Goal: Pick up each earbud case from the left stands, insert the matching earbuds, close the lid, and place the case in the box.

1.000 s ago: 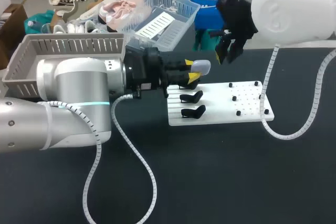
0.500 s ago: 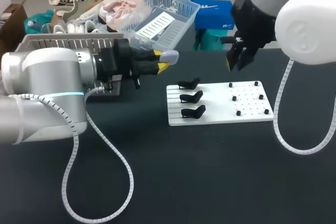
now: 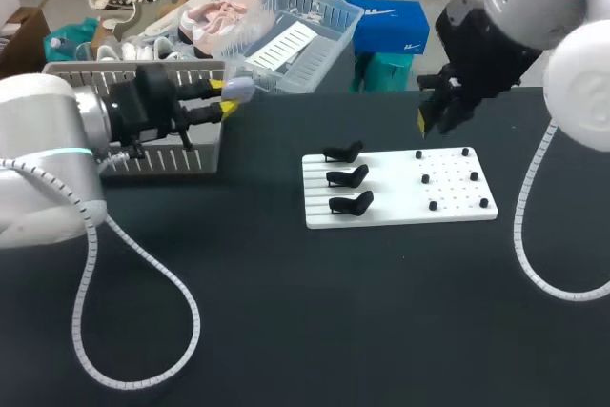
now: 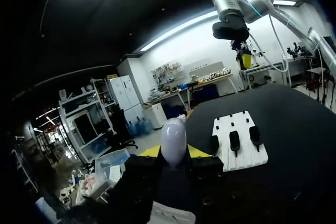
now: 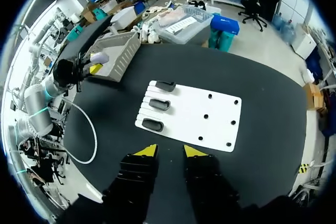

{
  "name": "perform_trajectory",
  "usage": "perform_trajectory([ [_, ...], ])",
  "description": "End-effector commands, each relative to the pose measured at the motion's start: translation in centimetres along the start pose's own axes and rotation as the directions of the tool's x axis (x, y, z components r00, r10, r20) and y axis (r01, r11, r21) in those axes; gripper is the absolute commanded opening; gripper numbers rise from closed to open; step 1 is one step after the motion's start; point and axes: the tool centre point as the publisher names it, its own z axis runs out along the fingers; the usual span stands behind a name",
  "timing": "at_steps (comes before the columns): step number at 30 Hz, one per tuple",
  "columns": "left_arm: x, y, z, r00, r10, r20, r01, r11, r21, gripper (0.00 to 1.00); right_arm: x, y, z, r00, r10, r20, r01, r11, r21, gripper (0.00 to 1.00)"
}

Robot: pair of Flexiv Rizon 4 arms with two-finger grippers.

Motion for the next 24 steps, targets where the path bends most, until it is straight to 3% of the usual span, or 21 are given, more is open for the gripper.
perform_trajectory([
  [1,0.8,1.1,-2.3,1.0,-0.002,-0.007,0.001,0.995,-0.104,0.0,0.9,-0.3,0.4,0.995,0.009,0.102,-0.007,1.0,-0.019,0.29],
  [6,2.9,3.2,-3.9,0.999,-0.022,-0.029,0.017,0.989,-0.147,0.0,0.7,-0.6,0.7,0.994,0.04,0.101,-0.039,0.999,-0.01,0.29],
  [12,5.7,4.4,-3.9,0.998,-0.053,-0.044,0.045,0.985,-0.165,0.0,0.8,-1.0,0.3,0.99,0.095,0.107,-0.097,0.995,0.007,0.3],
  [14,7.0,5.5,-4.2,0.997,-0.061,-0.053,0.051,0.984,-0.171,0.0,0.8,-1.1,0.1,0.987,0.117,0.112,-0.119,0.993,0.015,0.28],
  [24,8.5,8.2,-3.3,0.993,-0.088,-0.079,0.073,0.981,-0.182,0.0,0.8,-2.1,0.1,0.975,0.181,0.128,-0.186,0.982,0.026,0.26],
])
